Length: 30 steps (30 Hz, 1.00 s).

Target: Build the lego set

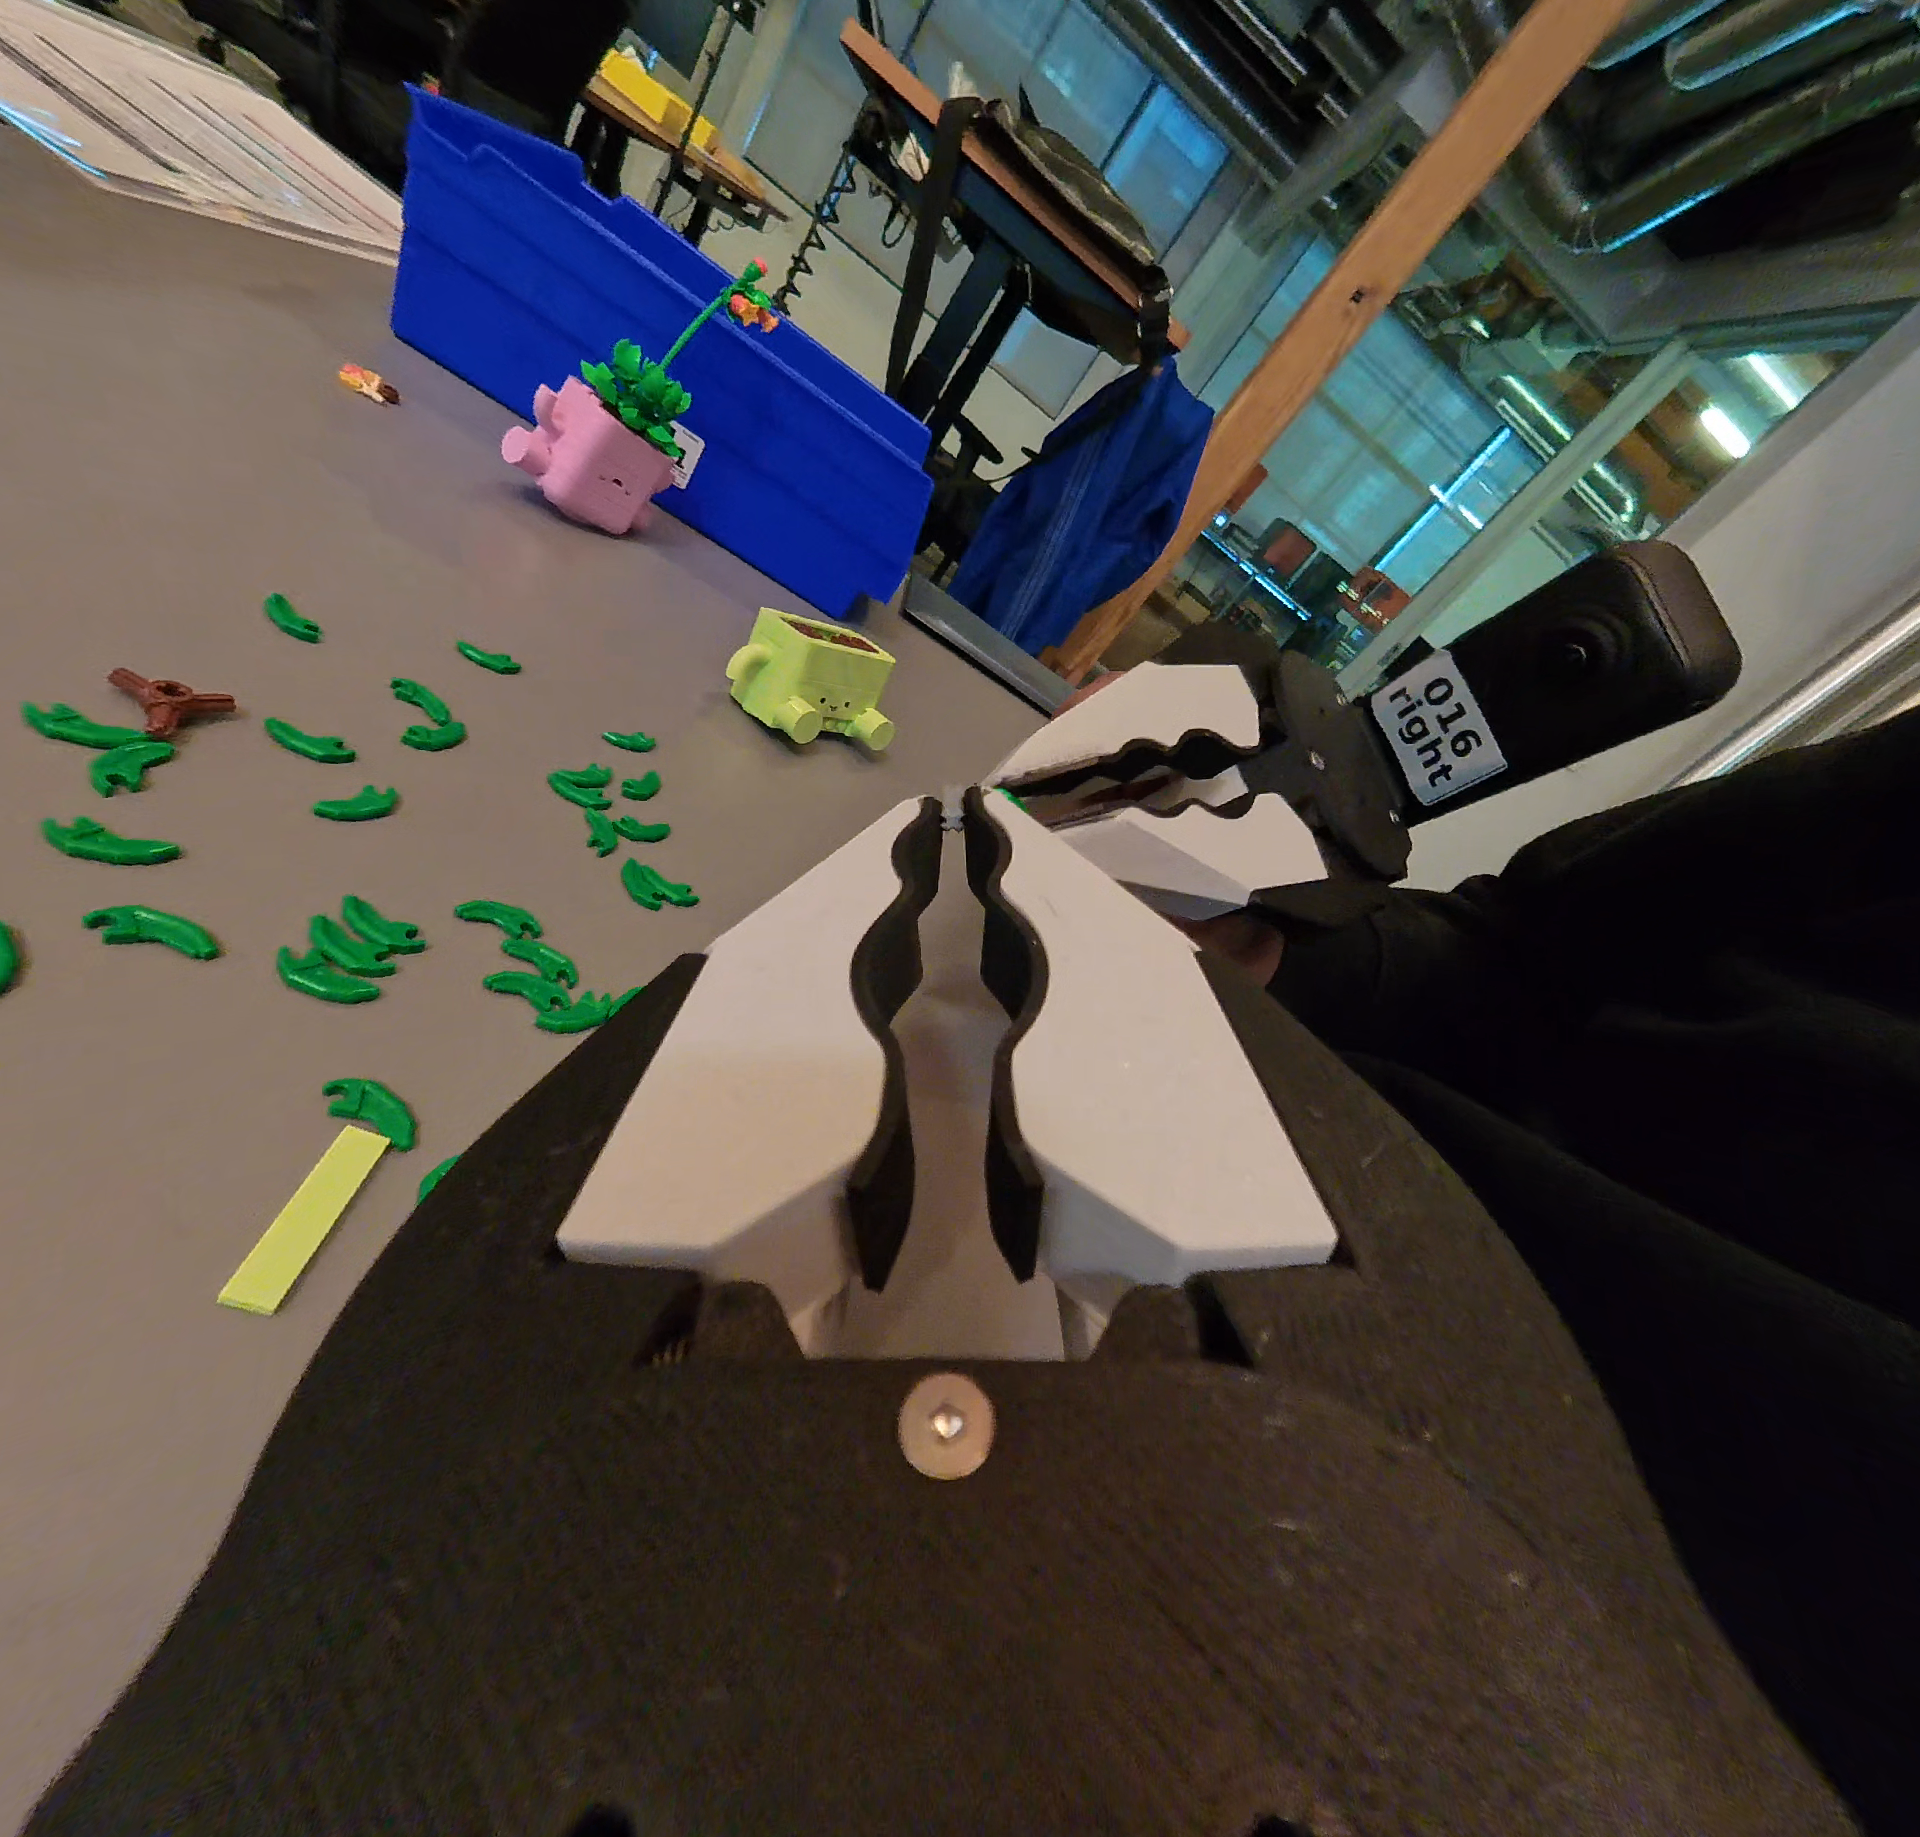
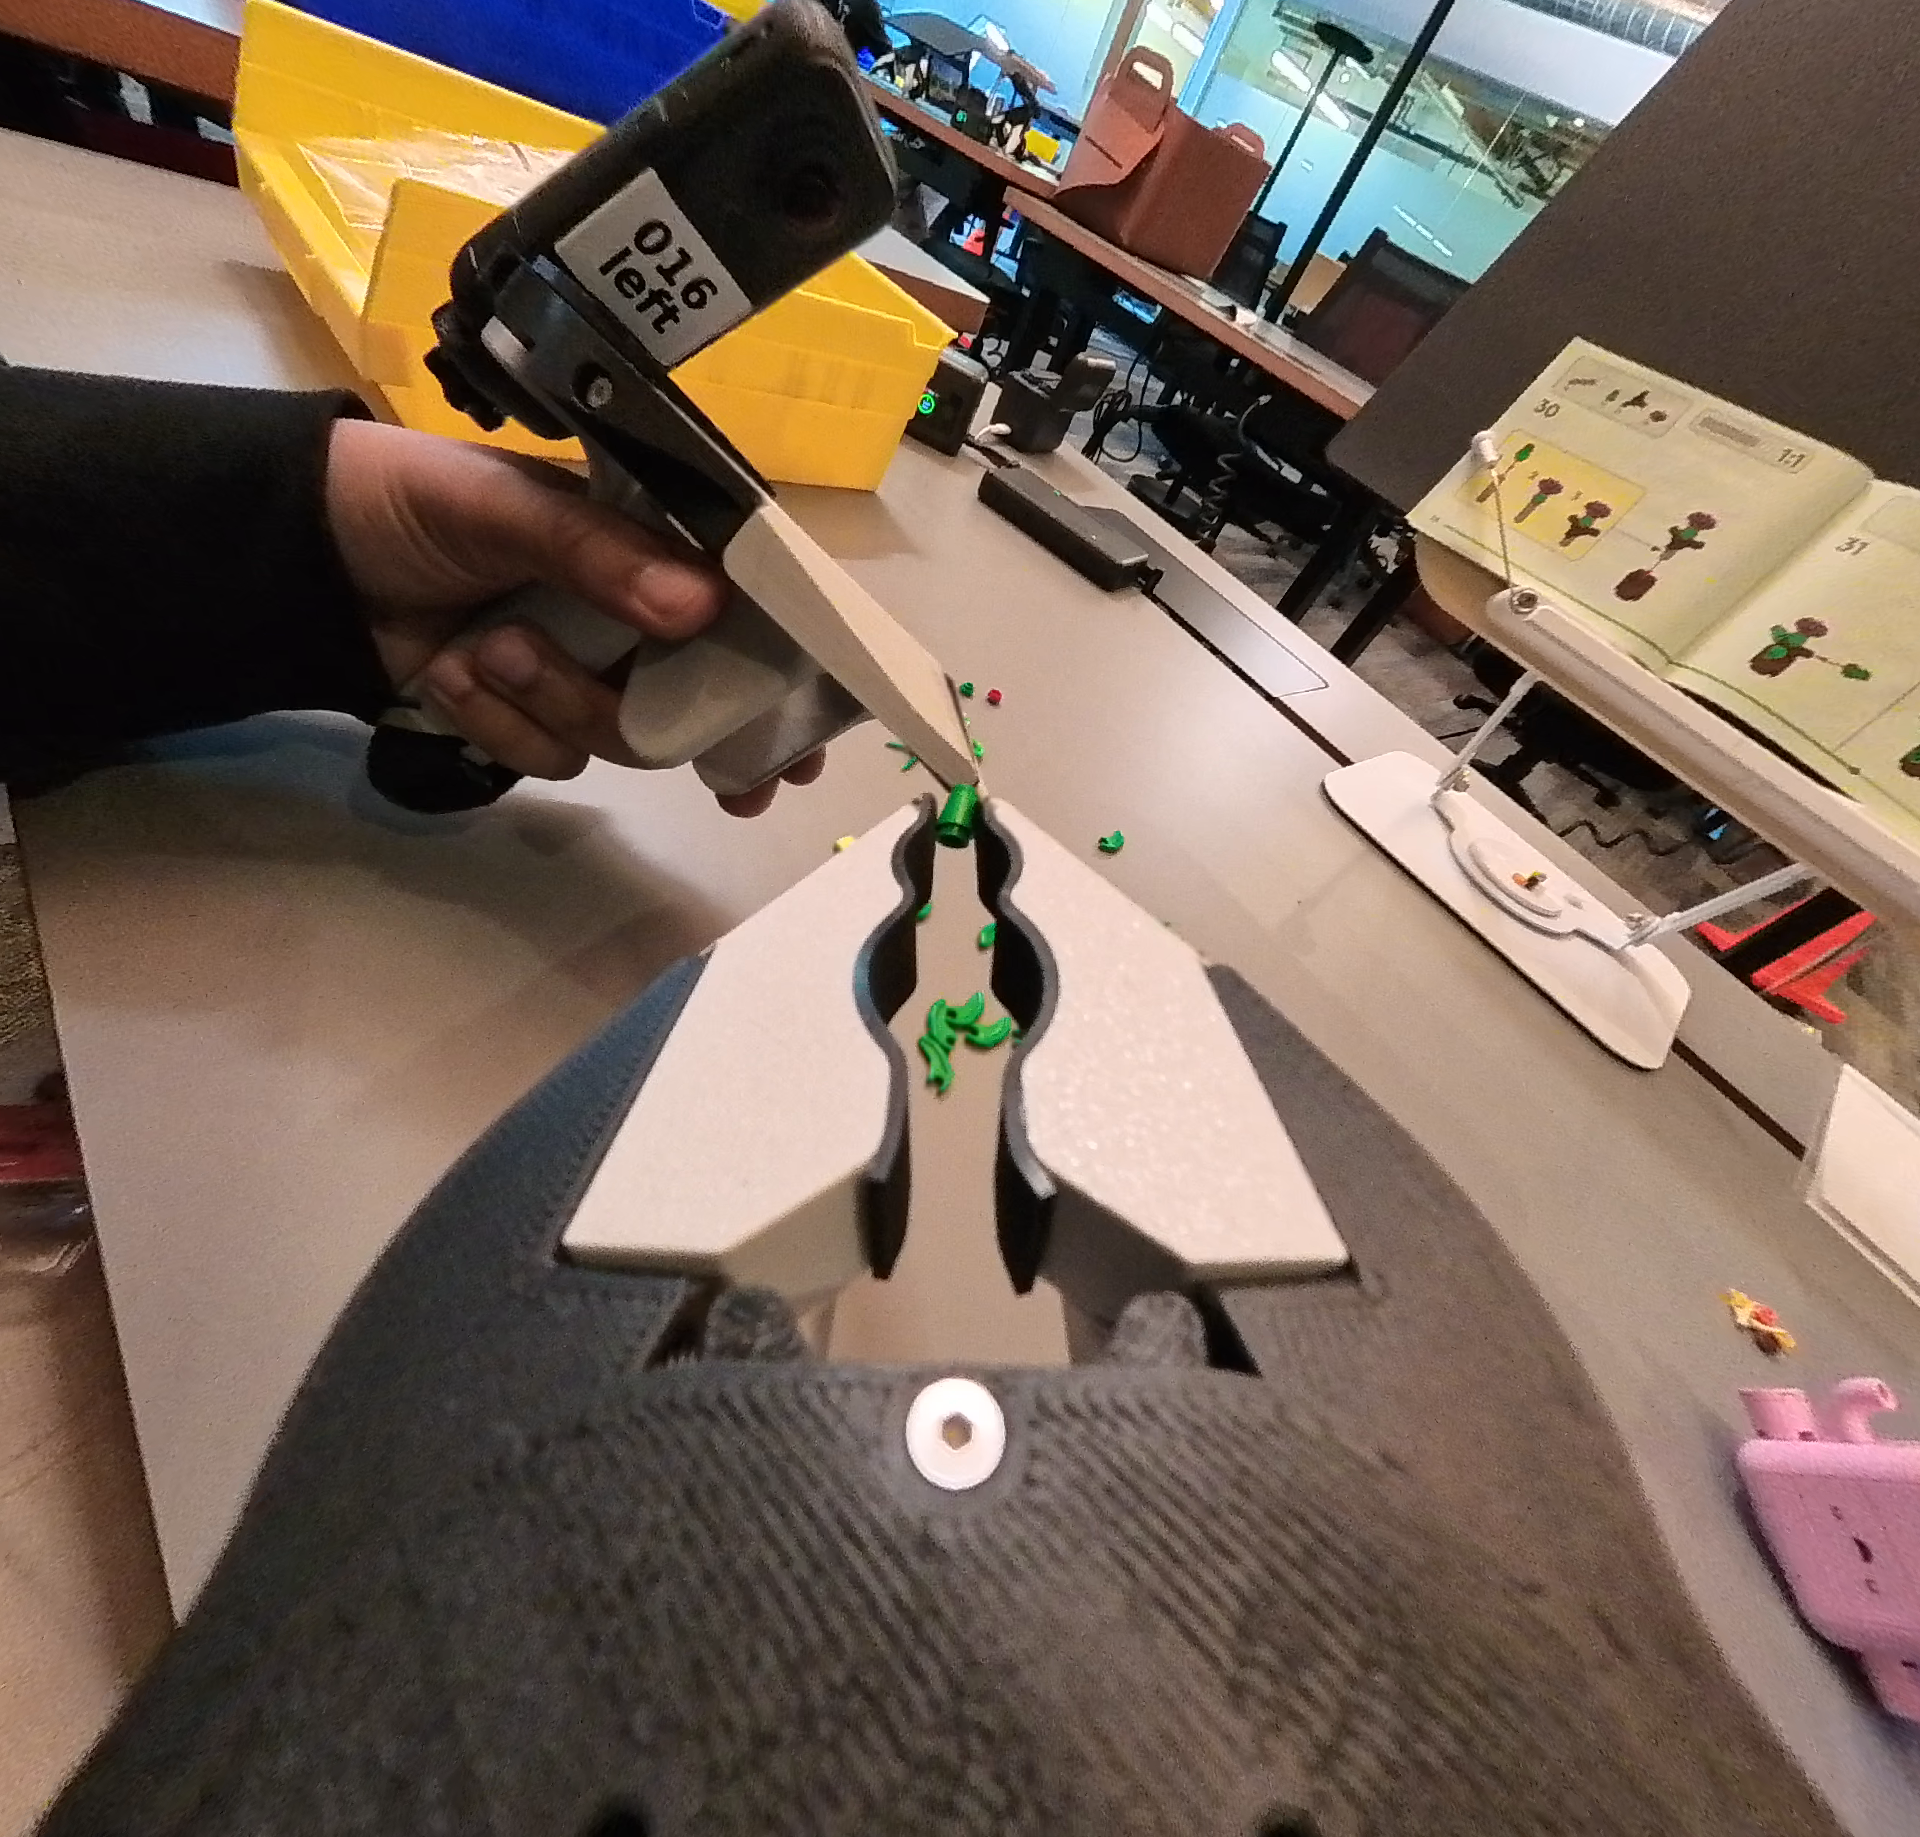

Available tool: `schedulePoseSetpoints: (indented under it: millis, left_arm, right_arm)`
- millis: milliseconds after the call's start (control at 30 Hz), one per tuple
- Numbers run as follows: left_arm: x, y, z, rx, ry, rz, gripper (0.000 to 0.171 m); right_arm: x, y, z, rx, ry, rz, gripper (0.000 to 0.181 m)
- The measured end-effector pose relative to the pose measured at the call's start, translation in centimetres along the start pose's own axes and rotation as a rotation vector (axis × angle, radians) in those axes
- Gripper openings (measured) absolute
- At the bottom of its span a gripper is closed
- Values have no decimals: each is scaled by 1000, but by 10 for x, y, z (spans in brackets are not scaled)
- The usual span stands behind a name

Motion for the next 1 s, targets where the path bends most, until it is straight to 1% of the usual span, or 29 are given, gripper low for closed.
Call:
schedulePoseSetpoints:
  millis: [400, 533, 667, 700, 767, 833, 900, 933, 1000]
  left_arm:
    - [3, 1, -2, 12, -5, -21, 1]
    - [4, 5, 0, 26, 5, -45, 1]
    - [5, -5, -1, 9, 2, 8, 1]
    - [7, -7, 3, 14, 21, 15, 1]
    - [12, -10, 11, 21, 70, 30, 1]
    - [17, -14, 18, 23, 109, 49, 1]
    - [22, -18, 23, 26, 135, 64, 1]
    - [23, -18, 24, 33, 143, 63, 1]
    - [25, -19, 26, 42, 154, 60, 1]
  right_arm:
    - [-2, -1, -5, 11, -24, -5, 5]
    - [-3, 0, -14, 1, -66, -10, 5]
    - [-2, 1, -18, -29, -80, -12, 5]
    - [-2, 1, -23, -42, -108, -5, 5]
    - [-1, -9, -43, -110, -212, 49, 5]
    - [2, -25, -61, -236, -310, 116, 5]
    - [5, -39, -72, -343, -369, 158, 5]
    - [7, -44, -77, -362, -403, 172, 5]
    - [9, -46, -84, -337, -450, 176, 5]
Point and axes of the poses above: each gripper's, where its closed fingertips meet, x back along the fingers, z out of its top, y = z × x across the jaws, the point moved 1 cm from there along x, back along the fingers, and after that the axes turned 11 degrees about y, right-handed, at the moved point
